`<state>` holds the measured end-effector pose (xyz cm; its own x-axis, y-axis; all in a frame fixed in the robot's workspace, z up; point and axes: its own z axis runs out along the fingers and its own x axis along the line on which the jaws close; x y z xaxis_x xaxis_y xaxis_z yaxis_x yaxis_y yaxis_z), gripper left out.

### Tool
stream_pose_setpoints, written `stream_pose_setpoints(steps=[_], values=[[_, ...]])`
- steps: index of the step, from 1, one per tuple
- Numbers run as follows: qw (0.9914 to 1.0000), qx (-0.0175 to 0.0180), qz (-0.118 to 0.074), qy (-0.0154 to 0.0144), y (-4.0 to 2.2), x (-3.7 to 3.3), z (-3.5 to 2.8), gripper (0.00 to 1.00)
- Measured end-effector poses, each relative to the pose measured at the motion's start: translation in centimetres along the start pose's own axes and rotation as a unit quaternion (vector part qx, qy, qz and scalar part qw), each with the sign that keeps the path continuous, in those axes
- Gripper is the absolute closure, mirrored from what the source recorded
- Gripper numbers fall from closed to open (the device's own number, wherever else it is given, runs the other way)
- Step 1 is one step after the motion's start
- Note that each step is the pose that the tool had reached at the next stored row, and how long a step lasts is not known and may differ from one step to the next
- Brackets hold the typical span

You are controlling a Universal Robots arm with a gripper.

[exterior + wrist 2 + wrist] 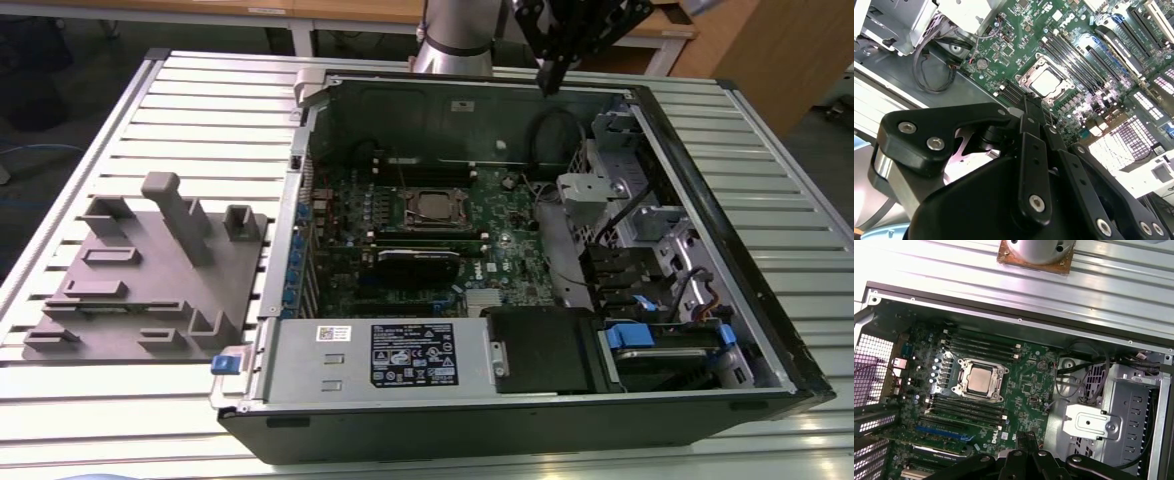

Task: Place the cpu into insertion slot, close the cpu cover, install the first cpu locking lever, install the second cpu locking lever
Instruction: 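Close the cpu cover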

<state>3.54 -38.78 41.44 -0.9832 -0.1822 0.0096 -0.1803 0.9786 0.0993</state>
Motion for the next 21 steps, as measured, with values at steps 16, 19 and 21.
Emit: stream_pose_setpoints(steps=[16,19,21], values=[[0.99959,0.0006,0.028,-0.0065,-0.02,0.45,0.5,0.9],[0.99956,0.0008,0.028,-0.0078,0.09,1.16,0.66,0.9],[0.99954,0.0009,0.029,-0.0087,0.16,1.67,0.79,0.9]])
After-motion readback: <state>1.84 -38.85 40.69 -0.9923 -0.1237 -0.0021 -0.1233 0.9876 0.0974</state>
